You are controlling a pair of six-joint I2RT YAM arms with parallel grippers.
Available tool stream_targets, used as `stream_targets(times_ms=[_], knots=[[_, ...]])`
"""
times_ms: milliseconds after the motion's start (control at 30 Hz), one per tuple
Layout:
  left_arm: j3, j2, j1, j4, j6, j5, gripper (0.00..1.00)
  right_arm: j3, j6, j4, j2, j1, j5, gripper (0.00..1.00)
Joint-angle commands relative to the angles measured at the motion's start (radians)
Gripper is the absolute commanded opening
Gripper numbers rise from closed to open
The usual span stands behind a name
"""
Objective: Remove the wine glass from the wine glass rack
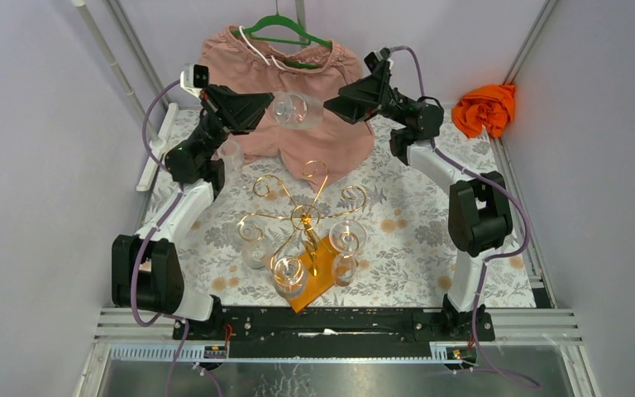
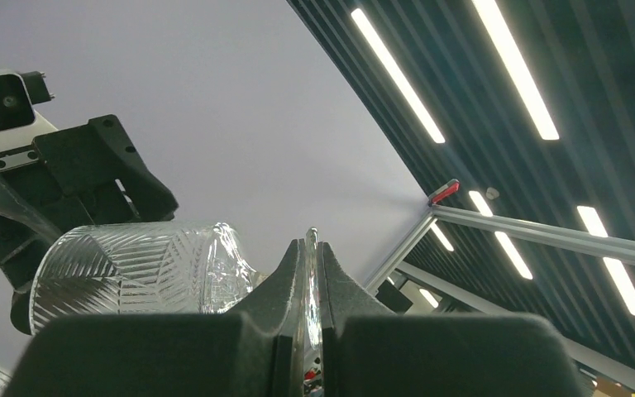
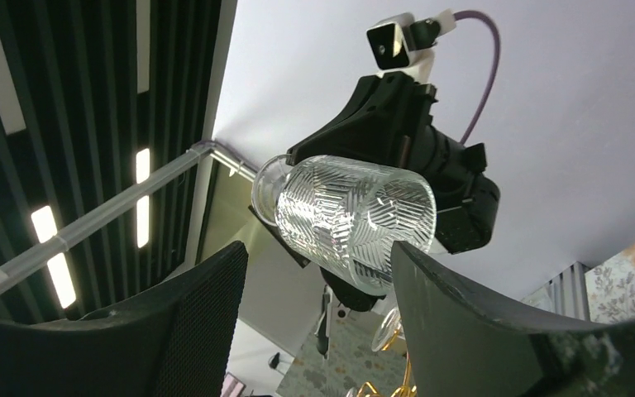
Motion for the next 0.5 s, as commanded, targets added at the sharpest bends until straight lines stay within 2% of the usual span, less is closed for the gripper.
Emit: stream_targets(times_ms=[0, 233, 333, 467], knots=[[0.005, -0.008, -0.016, 0.156, -0.020, -0.043, 0.00, 0.056, 0.026, 0.211, 0.007, 0.040, -0.002, 0.72], [0.007, 0.012, -0.018, 0.157, -0.020, -0.044, 0.00, 0.045, 0.023, 0.212, 0.005, 0.097, 0.002, 0.71], [0.013, 0.020, -0.019, 0.157, -0.008, -0.043, 0.00, 0.023, 0.017, 0.214, -0.011, 0.110, 0.029, 0.64], [0.027, 0.032, -0.019, 0.159, 0.002, -0.044, 0.00, 0.024, 0.010, 0.214, -0.038, 0.127, 0.057, 0.63]])
